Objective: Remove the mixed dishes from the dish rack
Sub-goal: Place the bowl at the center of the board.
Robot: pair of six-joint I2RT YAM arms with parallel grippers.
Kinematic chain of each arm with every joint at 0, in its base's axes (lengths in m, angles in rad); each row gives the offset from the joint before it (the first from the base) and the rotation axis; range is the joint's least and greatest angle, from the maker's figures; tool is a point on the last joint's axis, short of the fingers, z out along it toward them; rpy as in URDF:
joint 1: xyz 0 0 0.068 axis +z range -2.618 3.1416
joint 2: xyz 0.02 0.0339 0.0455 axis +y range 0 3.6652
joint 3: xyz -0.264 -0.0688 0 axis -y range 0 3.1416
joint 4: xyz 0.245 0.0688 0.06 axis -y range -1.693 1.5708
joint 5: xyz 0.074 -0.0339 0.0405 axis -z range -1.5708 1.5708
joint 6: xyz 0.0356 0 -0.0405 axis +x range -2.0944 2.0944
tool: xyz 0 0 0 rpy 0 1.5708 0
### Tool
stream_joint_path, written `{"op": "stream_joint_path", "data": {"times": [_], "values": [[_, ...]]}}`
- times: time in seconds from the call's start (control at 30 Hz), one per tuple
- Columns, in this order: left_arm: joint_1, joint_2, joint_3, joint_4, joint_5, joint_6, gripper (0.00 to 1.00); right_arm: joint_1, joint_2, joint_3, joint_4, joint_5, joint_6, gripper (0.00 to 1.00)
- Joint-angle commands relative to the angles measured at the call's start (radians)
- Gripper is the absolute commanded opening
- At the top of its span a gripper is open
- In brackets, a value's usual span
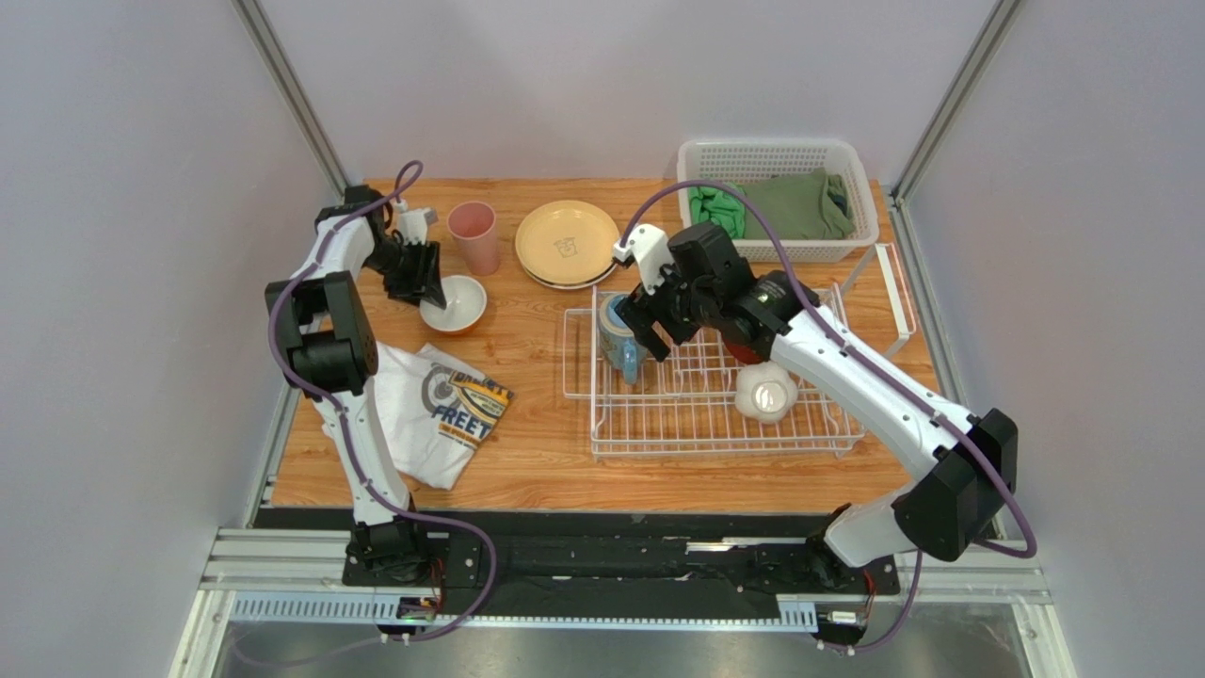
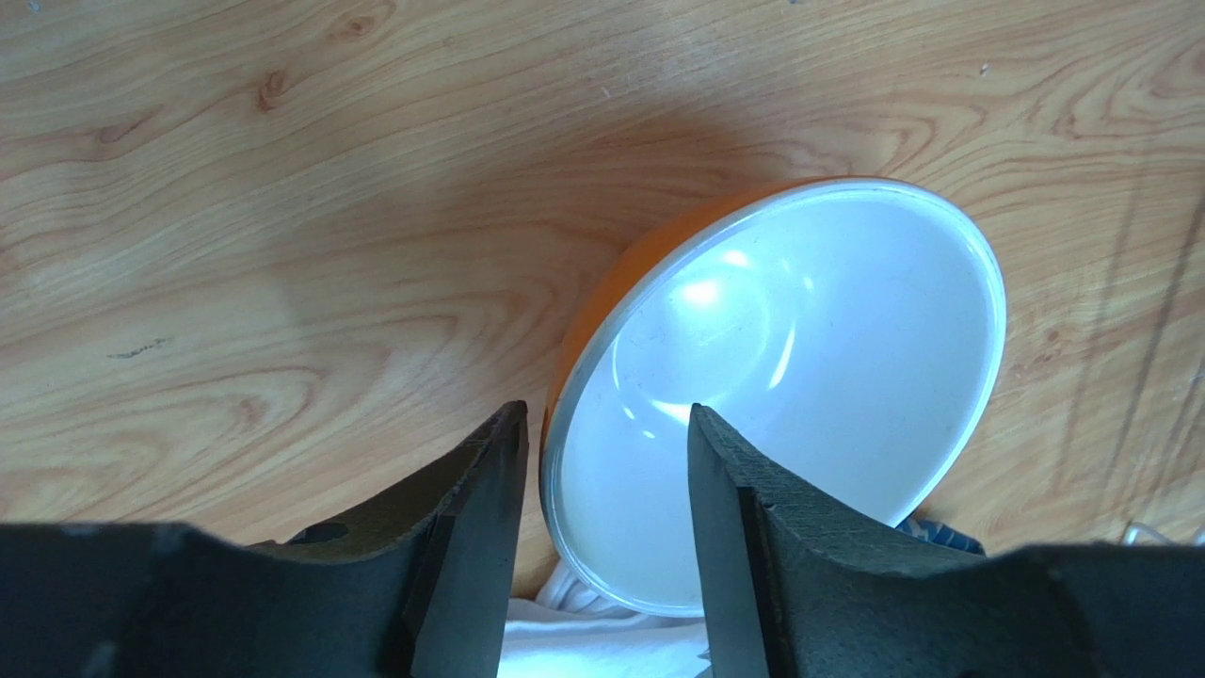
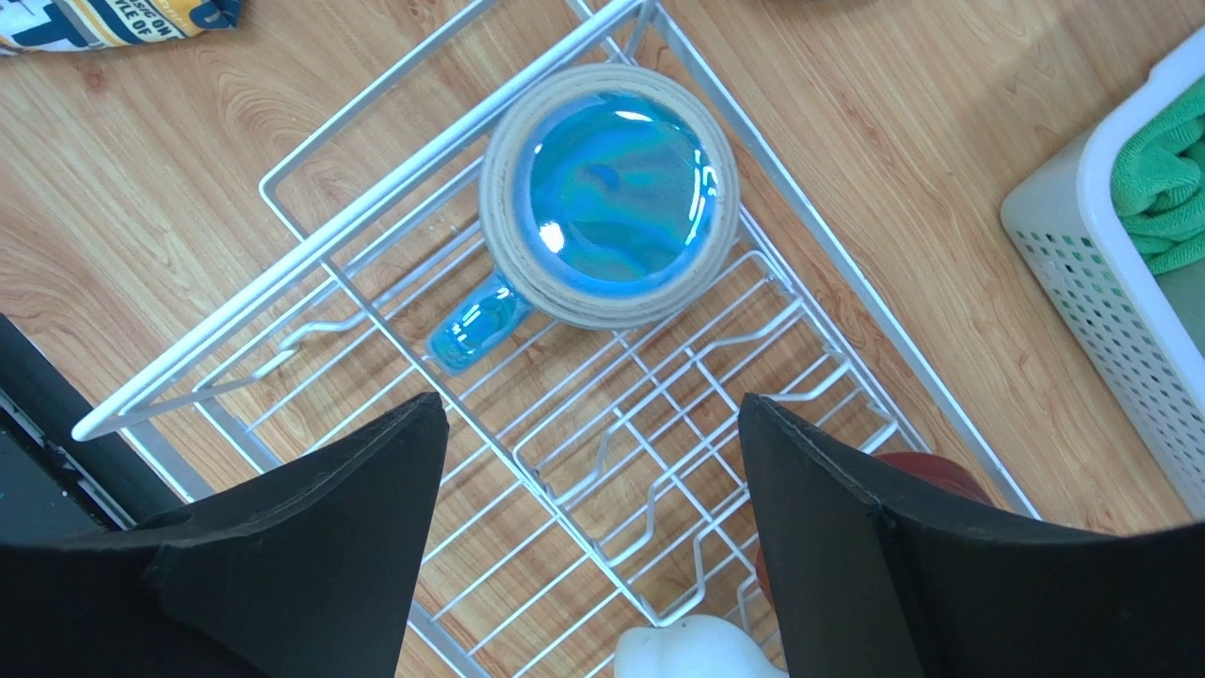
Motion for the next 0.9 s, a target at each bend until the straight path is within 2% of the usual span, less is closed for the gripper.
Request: {"op": "stream_joint_path", "data": {"times": [0.0,0.1,0.27,0.6,0.87], "values": [[0.008,-0.064,0.013,0.005,0.018,-0.014,0.57,0.034,0.032,0.062,-0.007,0.048,-0.014,0.81],[0.008,-0.083,0.019,0.007,0.009,-0.014,0.68,0.051,0.068,0.087,-0.018,0.090,-0.026,0.81],[0.008,-0.129,0.019,0.010,-0.016,-0.005,0.76,0.052,0.116,0.124,-0.035,0.108,-0.030,0.81],[0.008,-0.245,-0.042,0.047,-0.062,0.015,0.76,0.068,0.127,0.098,-0.076,0.088,0.058,0.79],[0.008,-0.285,-0.069,0.053,-0.048,0.010,0.77,0.075,0.142,0.070,-0.079,-0.004,0.131,0.76]]}}
